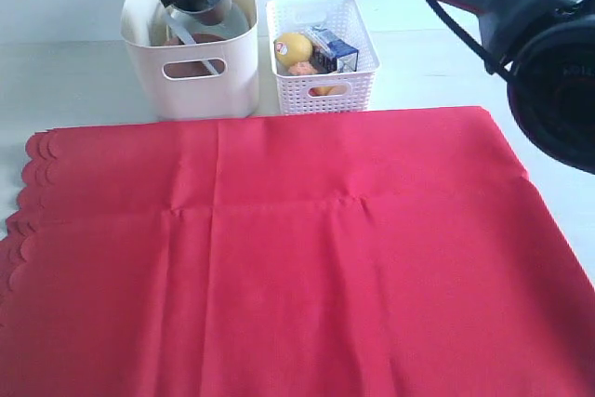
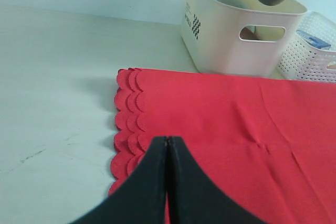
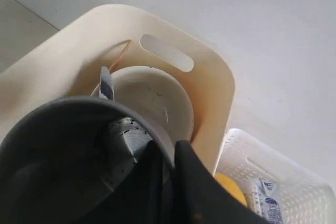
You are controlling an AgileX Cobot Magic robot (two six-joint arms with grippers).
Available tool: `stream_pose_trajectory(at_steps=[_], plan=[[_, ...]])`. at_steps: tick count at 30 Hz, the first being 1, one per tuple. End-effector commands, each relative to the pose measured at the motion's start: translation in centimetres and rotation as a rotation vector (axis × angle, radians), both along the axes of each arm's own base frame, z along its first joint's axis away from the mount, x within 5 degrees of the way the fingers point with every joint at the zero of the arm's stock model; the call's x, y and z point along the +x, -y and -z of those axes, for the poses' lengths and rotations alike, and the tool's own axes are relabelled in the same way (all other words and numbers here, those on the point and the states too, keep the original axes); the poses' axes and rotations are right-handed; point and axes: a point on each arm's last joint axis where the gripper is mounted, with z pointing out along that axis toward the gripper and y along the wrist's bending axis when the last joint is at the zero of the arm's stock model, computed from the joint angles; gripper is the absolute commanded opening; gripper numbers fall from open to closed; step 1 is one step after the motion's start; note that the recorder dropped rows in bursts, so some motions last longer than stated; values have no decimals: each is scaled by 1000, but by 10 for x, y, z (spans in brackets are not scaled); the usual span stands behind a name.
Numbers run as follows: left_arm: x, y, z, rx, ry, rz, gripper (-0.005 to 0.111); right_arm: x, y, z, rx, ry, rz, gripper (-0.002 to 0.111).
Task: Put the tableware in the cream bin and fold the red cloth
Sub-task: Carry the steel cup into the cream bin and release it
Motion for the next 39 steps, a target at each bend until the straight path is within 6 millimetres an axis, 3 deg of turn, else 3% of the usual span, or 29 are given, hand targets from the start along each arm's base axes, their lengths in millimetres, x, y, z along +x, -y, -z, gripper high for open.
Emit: stream_pose_trajectory(at_steps=[1,11,19,23,29,34,39], plan=[[0,0,0,-10,10,-1,0,7,-2,7,47,21,-7,0],[0,0,0,-10,10,-1,0,11,-8,30,61,8,-19,4],[0,0,0,-10,10,-1,0,12,-8,32,60,-2,-13,35],[0,0,0,-10,10,-1,0,11,-8,32,53,-7,-5,43],[0,0,0,-10,10,-1,0,6,1,12,55,-27,49,44],[0,0,0,-10,10,-1,0,-6,11,-15,93,-108,112,44],[0,0,0,-10,10,-1,0,-25,20,-46,52,-191,64,43]])
